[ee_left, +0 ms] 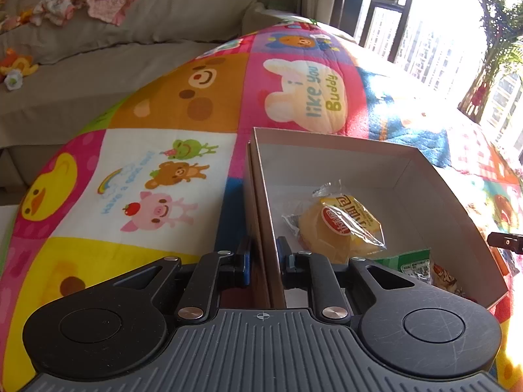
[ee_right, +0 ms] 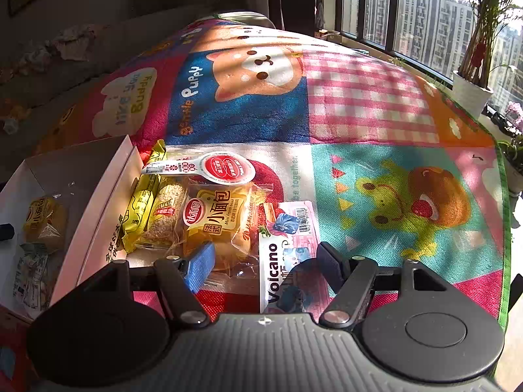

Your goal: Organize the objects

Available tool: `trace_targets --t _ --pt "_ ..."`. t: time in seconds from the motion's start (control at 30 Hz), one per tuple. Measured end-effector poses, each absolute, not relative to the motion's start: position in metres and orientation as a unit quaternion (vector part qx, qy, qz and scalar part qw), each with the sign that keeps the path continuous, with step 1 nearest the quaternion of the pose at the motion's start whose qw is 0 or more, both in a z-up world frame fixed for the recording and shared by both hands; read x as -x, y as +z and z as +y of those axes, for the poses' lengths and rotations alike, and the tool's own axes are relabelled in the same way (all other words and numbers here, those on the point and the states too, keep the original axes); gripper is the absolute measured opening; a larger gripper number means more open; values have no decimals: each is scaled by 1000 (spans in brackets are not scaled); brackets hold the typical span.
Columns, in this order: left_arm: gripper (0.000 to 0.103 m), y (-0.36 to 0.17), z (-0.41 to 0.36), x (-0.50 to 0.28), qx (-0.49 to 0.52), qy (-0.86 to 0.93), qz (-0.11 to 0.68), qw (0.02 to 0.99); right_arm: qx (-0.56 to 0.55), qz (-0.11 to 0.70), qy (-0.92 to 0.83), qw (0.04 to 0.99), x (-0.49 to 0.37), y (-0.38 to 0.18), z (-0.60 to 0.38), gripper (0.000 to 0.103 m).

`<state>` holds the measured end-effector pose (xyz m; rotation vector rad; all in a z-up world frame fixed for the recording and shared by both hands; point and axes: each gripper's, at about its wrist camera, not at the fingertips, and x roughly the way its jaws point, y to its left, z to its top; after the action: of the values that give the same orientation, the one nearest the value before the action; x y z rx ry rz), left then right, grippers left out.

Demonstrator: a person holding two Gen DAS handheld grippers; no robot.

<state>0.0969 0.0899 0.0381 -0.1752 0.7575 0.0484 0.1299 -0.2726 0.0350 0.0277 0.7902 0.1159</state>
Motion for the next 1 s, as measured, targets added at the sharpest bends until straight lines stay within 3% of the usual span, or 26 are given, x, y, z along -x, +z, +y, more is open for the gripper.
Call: trace_targets --t 0.23,0.27,0.3,0.37,0.43,0.5,0.8,1.0 --pt "17 38 89 -97 80 23 370 925 -15 399 68 914 -131 25 -281 76" --pt "17 38 89 -97 79 24 370 925 -17 402 72 912 -130 24 -281 73" --pt "17 38 89 -97 78 24 370 925 -20 406 77 910 -128 24 -281 64" --pt "17 38 89 -97 77 24 371 925 -17 406 71 911 -122 24 -281 60" --pt "17 38 88 -98 77 24 371 925 -15 411 64 909 -112 25 -285 47" --pt "17 38 88 -98 78 23 371 925 -20 416 58 907 -99 27 -291 43" --pt "17 38 88 -98 75 22 371 926 -12 448 57 892 -23 38 -309 44" --pt "17 38 90 -98 74 19 373 925 -81 412 79 904 -69 74 -303 60"
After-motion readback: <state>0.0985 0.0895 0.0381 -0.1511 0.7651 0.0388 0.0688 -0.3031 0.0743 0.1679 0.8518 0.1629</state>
